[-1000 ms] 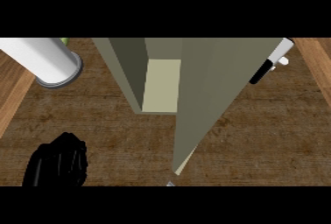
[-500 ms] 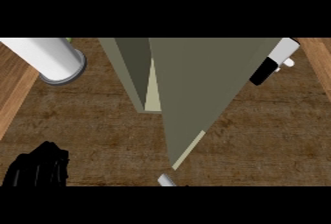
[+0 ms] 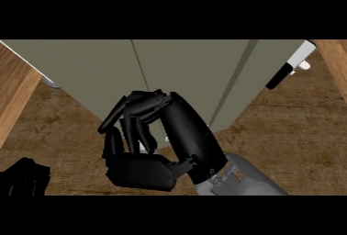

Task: Pick up the bottled water, place it into the cabinet and close the cabinet

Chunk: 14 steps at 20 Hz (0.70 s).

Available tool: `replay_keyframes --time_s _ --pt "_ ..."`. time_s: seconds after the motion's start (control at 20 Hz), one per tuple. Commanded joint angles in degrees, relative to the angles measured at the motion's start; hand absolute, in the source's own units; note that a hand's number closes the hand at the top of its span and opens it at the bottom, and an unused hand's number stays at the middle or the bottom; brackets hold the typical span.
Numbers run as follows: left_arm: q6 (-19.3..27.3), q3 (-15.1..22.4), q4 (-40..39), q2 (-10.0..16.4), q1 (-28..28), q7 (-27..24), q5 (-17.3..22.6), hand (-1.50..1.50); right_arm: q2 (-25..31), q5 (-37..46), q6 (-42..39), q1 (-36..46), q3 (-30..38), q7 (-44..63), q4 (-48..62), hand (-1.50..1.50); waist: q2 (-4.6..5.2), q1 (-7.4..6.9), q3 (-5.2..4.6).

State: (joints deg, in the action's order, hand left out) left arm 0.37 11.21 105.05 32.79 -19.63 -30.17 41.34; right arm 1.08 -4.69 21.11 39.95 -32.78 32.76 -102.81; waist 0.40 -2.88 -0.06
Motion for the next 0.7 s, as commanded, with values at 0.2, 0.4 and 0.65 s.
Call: replay_keyframes --time_s 0.2,0.4,0.65 --pt "-2.6 -2.0 -1.9 -0.9 -2.0 -2.3 -1.5 1.50 -0.9 -10.7 -12.9 9.5 15.0 -11.8 26.5 1.50 0.09 0.77 0.05" --pt "-5.8 -5.6 -0.2 1.1 -3.6 0.5 3.2 1.50 1.8 -12.3 -19.1 10.2 19.8 -18.6 35.5 1.50 0.07 0.95 0.07" --pt "-6.4 -5.0 -0.6 1.4 -2.3 0.5 1.7 1.50 5.4 -12.8 -23.1 12.8 22.7 -22.3 41.2 1.50 0.63 0.61 0.05"
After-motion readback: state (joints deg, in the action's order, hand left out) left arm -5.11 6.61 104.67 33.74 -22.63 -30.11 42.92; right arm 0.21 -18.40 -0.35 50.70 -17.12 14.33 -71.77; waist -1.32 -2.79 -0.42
